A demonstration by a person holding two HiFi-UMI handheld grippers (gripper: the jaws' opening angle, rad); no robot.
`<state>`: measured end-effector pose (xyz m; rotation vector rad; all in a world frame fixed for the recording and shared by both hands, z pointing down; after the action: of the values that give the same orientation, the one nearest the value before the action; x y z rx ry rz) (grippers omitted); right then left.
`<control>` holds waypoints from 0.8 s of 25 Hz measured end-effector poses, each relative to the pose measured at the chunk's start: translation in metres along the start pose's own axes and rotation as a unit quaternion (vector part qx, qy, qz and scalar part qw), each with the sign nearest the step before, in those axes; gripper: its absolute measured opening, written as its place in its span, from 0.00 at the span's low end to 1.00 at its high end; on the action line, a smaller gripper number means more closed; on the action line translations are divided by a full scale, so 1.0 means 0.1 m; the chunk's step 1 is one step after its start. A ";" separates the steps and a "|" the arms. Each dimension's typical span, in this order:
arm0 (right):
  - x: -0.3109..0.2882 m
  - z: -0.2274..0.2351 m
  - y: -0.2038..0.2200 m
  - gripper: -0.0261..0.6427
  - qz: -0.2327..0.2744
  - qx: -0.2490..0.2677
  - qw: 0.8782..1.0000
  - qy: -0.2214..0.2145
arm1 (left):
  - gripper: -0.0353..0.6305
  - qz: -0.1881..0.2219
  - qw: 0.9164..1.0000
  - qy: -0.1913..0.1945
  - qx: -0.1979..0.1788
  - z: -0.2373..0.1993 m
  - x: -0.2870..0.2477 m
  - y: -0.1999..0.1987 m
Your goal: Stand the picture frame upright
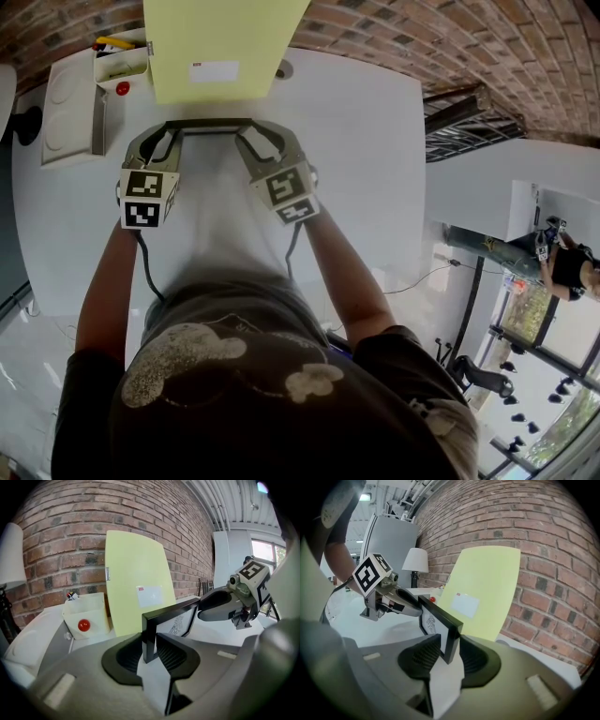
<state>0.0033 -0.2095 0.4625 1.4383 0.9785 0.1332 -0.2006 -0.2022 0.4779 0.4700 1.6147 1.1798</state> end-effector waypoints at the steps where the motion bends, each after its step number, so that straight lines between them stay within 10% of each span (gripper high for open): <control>1: 0.00 0.00 0.00 0.23 0.000 -0.002 1.000 -0.001 | 0.19 0.001 1.000 0.000 0.003 0.00 0.00 0.00; 20: -0.03 -0.03 -0.01 0.28 0.003 -0.007 1.000 -0.007 | 0.31 -0.010 1.000 -0.001 0.029 -0.02 0.00 0.06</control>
<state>-0.0007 -0.2091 0.4634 1.4268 0.9596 0.1333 -0.2042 -0.2008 0.4832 0.4899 1.6520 1.1210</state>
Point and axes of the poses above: the fingertips, and each gripper's own axes: x backward along the fingers, z to its right, y out of its underside, the point moved 8 cm from there along x, backward along the fingers, and after that the axes turned 2 degrees about z, right-handed, at the moved point
